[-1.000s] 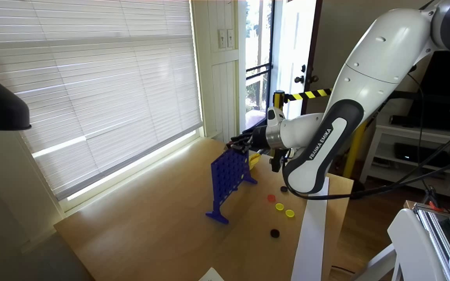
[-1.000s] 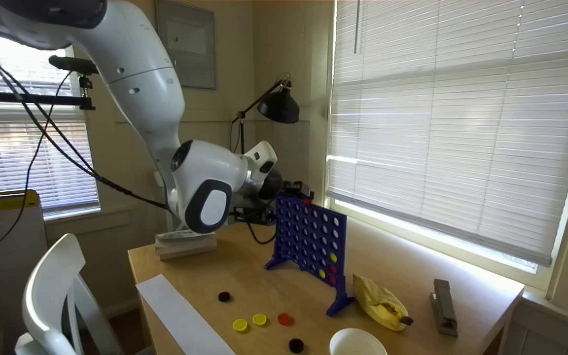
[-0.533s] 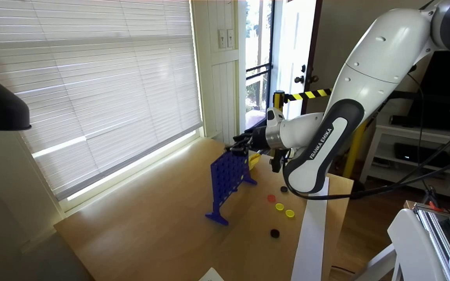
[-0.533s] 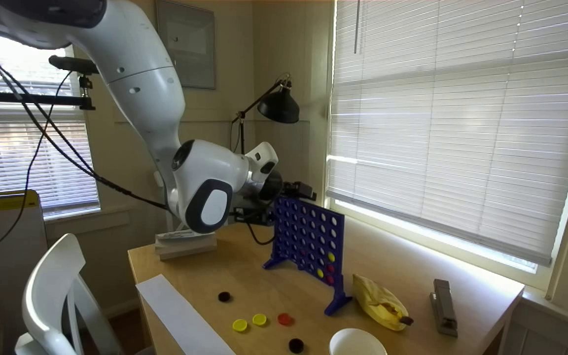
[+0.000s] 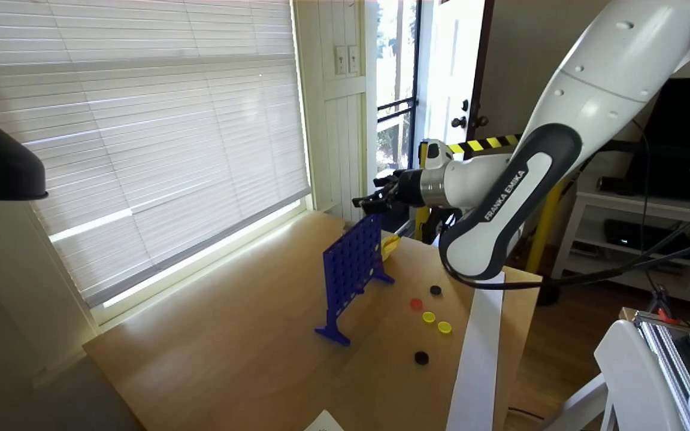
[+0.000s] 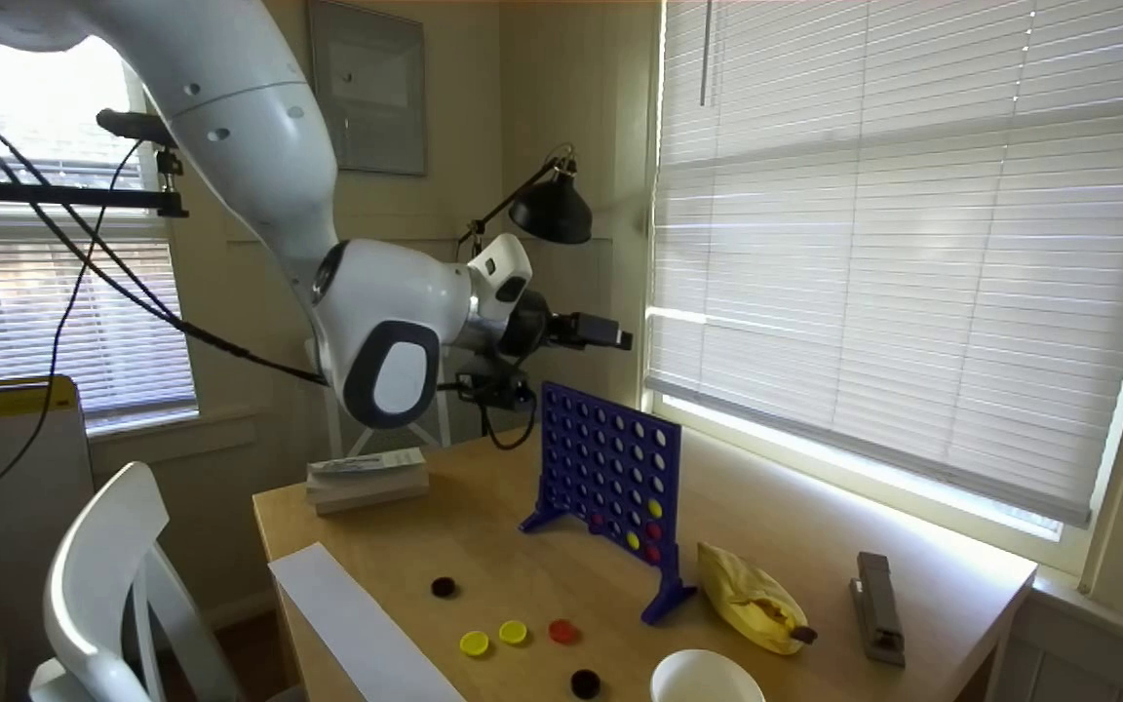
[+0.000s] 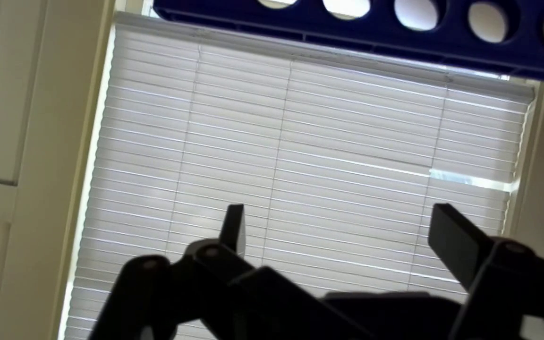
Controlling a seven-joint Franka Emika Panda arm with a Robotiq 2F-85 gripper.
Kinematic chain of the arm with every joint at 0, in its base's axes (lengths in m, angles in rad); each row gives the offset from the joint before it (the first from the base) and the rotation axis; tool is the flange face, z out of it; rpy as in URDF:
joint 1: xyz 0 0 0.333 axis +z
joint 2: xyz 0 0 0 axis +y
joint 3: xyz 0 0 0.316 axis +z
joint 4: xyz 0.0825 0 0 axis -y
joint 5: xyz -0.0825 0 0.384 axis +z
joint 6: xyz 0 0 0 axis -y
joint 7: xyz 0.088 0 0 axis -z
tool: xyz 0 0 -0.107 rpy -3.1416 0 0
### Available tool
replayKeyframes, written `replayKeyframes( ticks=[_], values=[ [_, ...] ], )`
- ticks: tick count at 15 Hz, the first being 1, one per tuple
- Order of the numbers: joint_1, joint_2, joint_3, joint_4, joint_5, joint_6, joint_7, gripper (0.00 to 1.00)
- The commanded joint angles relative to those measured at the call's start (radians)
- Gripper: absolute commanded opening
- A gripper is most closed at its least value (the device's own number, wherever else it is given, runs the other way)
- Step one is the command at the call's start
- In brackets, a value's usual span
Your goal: Pick up the red token and place it in the token holder
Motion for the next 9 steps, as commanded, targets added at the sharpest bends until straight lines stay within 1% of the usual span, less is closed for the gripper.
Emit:
replayKeyframes(
  ticks=[1,3,4,5,6,7,9],
  values=[
    [0.001,-0.245,0.033,-0.19,0.026,-0.14,0.033,1.0],
    [0.013,-0.351,0.046,-0.26,0.053,-0.203,0.015,1.0],
    [0.011,-0.406,0.057,-0.295,0.049,-0.25,0.016,1.0],
    [0.024,-0.463,0.054,-0.329,0.035,-0.315,0.023,1.0],
    [-0.004,-0.518,0.08,-0.359,-0.024,-0.392,0.059,1.0],
    [-0.007,-0.572,0.089,-0.387,-0.057,-0.464,0.086,1.0],
    [0.046,-0.684,0.042,-0.435,-0.169,-0.612,0.178,1.0]
  ],
)
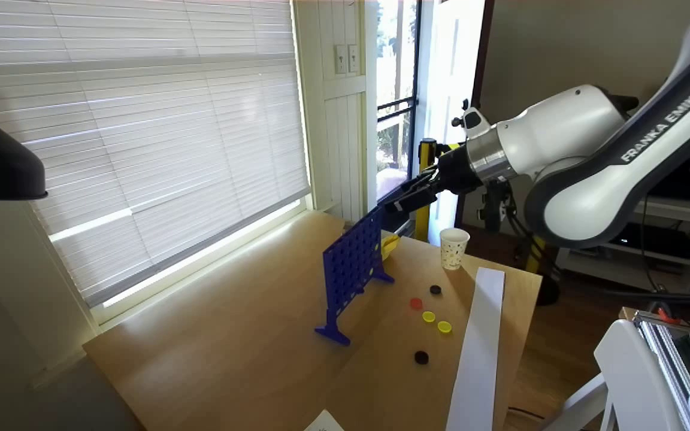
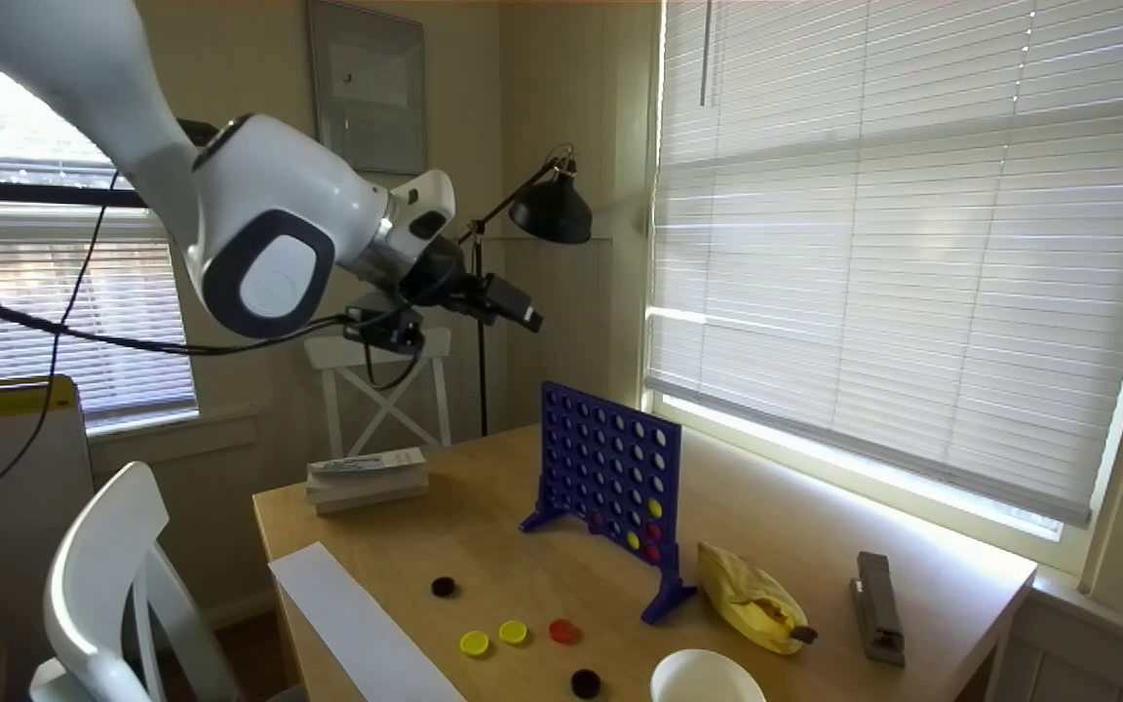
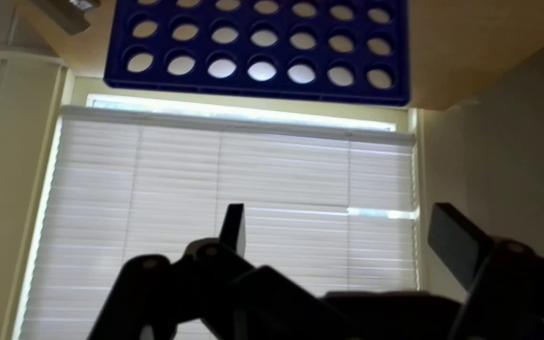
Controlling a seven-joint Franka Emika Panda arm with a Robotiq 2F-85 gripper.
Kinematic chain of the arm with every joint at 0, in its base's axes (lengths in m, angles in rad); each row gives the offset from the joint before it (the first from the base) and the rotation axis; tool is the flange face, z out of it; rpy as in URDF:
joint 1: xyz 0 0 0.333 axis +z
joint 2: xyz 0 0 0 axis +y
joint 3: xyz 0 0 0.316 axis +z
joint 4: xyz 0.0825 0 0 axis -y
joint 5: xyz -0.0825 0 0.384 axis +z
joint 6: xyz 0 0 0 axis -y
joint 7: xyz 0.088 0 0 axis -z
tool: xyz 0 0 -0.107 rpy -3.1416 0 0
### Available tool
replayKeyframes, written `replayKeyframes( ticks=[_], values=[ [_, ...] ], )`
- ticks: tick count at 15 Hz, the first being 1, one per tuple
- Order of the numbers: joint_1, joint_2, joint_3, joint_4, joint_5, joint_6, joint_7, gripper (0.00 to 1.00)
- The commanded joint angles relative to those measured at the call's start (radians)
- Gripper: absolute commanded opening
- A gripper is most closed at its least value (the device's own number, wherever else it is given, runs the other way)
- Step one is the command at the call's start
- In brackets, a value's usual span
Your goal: Pick up the red token and place it in the token holder
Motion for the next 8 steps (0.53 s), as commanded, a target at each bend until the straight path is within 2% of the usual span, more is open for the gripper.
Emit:
replayKeyframes(
  ticks=[1,2,3,5,8],
  values=[
    [0.078,-0.252,-0.073,-0.14,-0.181,-0.242,0.156,1.0],
    [0.15,-0.293,-0.143,-0.091,-0.224,-0.332,0.181,1.0],
    [0.062,-0.16,-0.052,-0.07,-0.147,-0.201,0.121,1.0],
    [0.128,-0.244,-0.112,-0.071,-0.186,-0.293,0.151,1.0],
    [0.142,-0.277,-0.129,-0.073,-0.189,-0.322,0.151,1.0]
  ],
)
